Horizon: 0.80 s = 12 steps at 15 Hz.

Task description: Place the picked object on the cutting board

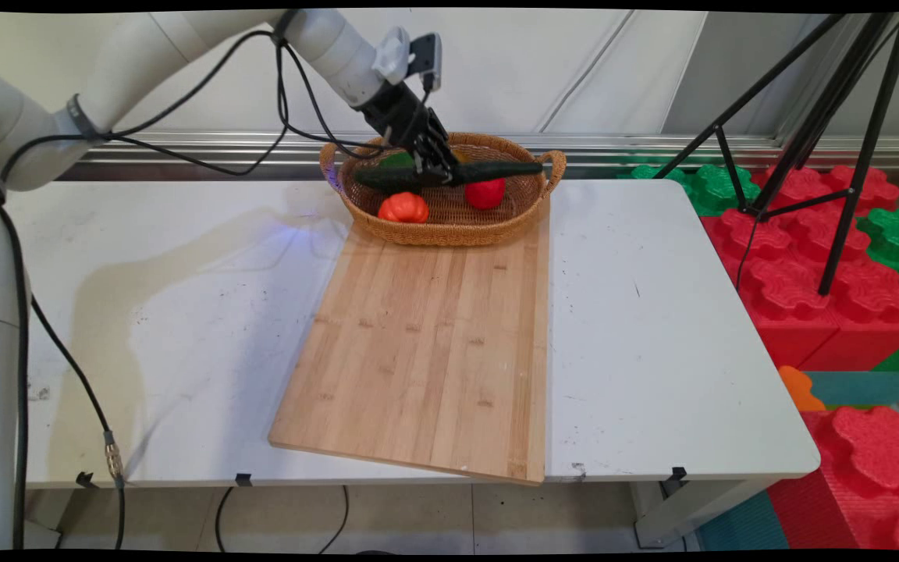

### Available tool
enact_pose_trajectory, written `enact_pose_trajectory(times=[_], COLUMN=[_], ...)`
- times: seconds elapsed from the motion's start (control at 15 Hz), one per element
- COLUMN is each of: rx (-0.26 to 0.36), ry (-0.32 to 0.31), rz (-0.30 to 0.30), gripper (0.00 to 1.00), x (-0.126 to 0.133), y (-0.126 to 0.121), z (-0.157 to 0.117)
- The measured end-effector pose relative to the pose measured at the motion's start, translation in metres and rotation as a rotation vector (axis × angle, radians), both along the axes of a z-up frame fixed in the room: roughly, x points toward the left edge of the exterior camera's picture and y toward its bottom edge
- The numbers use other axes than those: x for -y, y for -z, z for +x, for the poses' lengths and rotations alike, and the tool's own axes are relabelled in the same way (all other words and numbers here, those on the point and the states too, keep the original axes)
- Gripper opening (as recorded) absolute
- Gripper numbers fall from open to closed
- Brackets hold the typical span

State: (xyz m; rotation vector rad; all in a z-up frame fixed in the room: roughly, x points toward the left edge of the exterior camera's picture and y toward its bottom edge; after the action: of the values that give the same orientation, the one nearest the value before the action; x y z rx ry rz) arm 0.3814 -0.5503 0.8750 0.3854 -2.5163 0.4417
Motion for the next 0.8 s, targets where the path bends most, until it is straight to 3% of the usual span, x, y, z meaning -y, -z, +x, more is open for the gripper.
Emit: enact_pose_trajectory(times=[0.4, 0.8], rx=[-0.065, -0.099], ry=[0.018, 0.041], rz=[-0.056, -0.052], gripper=[0.00, 0.00], x=[-0.027, -0.066], y=[-0.042, -0.070], z=[0.017, 0.037])
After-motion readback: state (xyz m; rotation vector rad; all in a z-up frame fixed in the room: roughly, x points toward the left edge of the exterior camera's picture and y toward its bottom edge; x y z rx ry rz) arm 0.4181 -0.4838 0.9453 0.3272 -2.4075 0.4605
